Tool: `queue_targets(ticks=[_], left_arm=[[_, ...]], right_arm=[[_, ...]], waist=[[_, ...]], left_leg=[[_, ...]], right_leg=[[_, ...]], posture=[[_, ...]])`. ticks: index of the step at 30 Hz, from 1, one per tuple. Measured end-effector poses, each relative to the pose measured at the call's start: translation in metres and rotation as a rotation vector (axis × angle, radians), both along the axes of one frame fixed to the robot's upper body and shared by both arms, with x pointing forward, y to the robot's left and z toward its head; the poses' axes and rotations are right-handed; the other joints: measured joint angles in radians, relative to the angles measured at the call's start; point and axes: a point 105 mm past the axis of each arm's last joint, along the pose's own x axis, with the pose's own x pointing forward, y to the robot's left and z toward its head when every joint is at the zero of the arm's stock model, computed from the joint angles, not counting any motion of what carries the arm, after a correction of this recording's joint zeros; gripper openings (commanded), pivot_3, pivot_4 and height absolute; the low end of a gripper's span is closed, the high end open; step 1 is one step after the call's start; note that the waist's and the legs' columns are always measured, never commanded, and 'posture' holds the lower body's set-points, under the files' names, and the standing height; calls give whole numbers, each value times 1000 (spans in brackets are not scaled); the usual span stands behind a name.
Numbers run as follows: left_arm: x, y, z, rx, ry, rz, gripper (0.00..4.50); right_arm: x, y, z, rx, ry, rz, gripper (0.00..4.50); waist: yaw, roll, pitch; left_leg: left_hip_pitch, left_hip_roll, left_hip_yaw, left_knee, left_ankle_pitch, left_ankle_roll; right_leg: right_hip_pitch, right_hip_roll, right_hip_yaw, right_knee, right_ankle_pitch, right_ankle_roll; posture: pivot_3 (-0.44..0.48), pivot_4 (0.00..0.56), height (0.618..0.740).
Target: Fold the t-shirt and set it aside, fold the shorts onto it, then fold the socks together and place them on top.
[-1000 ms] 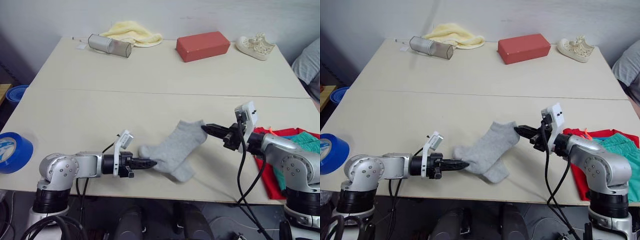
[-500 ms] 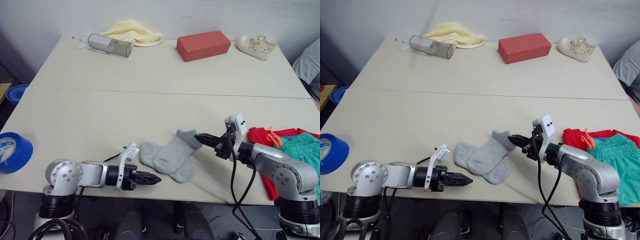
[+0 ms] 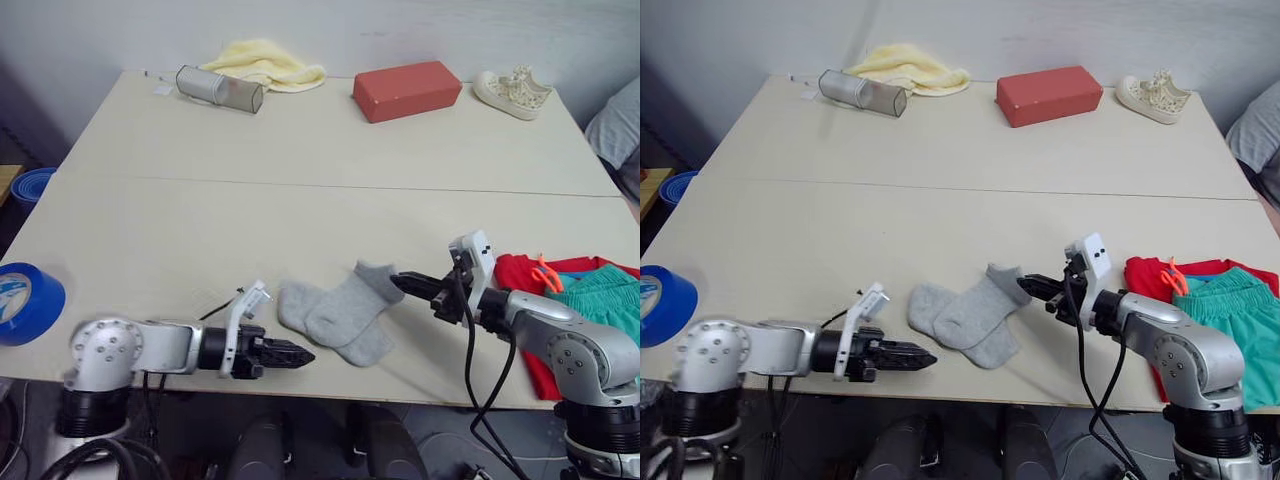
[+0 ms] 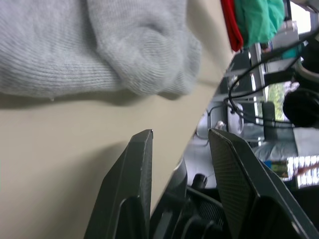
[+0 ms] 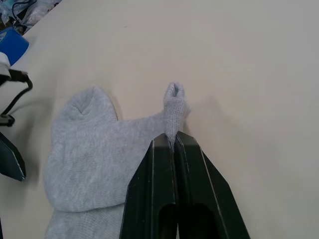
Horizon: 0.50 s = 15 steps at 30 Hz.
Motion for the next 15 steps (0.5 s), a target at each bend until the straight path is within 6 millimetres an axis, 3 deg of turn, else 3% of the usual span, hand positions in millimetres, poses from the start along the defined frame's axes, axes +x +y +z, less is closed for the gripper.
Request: queue_targets(ticks=[2,4,9,15], left_arm=[[3,3,10,5,-34,-16,1838],[8,2,15,-13,-50,-19,2191],[26,-2,20,-31,-73,16,3617],[38,-15,7,-33,-40,33,3617]], right_arm=[[-1,0,-2,3,8,1,0],[-2,0,-3,5,11,1,0],[-3,1,-3,5,12,4,0],[-3,2,-3,8,10,9,0]], waist=[[2,1,0],[2,2,1],[2,1,2],[1,0,4]], left_leg=[[0,-1,0,0,0,0],[-1,-2,0,0,0,-1],[-1,-2,1,0,1,0],[-2,-1,1,0,3,2]], right_leg=[[0,-1,0,-1,0,0],[0,-2,0,-1,0,0],[0,-2,0,-3,0,0],[0,0,0,-3,0,1]], posture=[[0,150,740],[0,150,740],[0,150,740],[0,150,740]])
